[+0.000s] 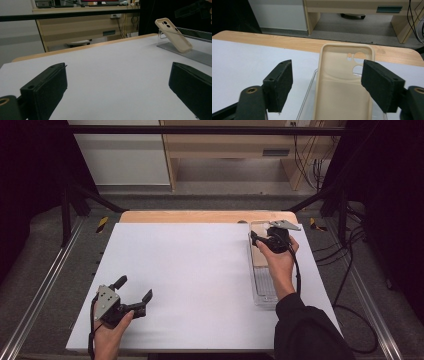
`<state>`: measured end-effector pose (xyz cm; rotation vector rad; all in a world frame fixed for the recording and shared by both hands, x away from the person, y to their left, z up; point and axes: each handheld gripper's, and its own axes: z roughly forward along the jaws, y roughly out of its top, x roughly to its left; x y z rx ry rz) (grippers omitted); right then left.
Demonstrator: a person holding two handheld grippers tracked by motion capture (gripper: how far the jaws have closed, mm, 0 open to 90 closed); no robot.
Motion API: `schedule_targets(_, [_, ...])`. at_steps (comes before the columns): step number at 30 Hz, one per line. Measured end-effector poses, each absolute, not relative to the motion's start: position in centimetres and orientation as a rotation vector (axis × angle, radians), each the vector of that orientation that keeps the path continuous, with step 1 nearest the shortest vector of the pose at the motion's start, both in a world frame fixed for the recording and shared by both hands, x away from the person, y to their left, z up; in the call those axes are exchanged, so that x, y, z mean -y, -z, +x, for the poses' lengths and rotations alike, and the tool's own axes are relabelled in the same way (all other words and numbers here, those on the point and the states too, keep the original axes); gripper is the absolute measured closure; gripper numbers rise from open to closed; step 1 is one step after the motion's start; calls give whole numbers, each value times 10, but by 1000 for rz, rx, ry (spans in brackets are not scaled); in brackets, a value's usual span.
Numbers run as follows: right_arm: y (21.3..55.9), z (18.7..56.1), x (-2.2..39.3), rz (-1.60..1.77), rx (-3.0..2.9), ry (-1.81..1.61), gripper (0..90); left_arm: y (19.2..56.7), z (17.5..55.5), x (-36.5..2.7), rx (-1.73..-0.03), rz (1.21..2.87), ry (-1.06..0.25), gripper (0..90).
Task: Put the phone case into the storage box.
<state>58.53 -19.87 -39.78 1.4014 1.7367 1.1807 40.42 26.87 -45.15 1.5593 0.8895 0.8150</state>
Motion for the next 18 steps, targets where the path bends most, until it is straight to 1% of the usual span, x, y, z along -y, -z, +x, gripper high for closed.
schedule_targets(2, [396,584,199,1390,-1727,-1193,222,451,404,-268,-884,1565,-819,15])
schedule_targets(7, [393,581,199,1376,-1733,-1191,126,451,402,-268,-877,1569,-818,15])
schedule_targets(10, [391,579,199,1364,-1726,-1189,90,452,404,-269,-876,1570,-817,15])
schedule_targets(18, [391,576,194,1317,-1783,-1185,73,452,403,-269,-878,1578,-825,13])
